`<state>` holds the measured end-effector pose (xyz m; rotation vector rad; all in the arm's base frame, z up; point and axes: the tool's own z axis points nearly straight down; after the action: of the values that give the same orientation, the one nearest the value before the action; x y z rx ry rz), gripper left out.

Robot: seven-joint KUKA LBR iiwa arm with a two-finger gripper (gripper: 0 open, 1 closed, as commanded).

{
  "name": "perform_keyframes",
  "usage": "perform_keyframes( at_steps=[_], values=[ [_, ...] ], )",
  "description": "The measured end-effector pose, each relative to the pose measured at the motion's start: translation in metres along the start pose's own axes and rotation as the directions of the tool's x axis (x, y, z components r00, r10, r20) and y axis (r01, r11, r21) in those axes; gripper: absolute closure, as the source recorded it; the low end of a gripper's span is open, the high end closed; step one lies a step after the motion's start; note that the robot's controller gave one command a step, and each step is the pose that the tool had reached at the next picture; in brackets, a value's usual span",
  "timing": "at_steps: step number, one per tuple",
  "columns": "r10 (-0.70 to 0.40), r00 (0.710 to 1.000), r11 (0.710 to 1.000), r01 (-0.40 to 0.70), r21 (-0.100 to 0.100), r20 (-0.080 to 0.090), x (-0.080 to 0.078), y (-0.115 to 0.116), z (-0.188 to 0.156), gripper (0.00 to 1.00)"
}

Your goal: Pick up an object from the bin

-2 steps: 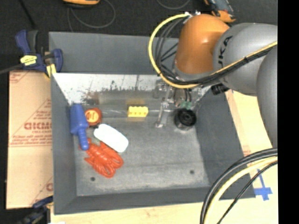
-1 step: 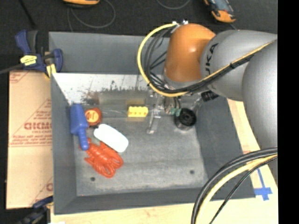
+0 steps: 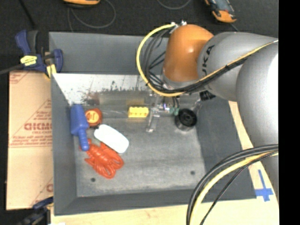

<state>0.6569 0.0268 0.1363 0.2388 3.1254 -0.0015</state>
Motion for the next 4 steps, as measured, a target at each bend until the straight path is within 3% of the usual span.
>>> perform_keyframes(
  at_steps=[1, 2, 4],
  values=[
    [0.180, 0.984, 0.984, -0.180, 0.000, -0.008, 0.0049, -0.0086, 0.0657, 0.00],
    [0.033, 0.999, 0.999, -0.033, -0.001, 0.003, 0.0018, -0.0032, 0.0617, 1.00],
    [0.033, 0.999, 0.999, -0.033, 0.000, -0.001, 0.0029, -0.0035, 0.0586, 1.00]
  ],
)
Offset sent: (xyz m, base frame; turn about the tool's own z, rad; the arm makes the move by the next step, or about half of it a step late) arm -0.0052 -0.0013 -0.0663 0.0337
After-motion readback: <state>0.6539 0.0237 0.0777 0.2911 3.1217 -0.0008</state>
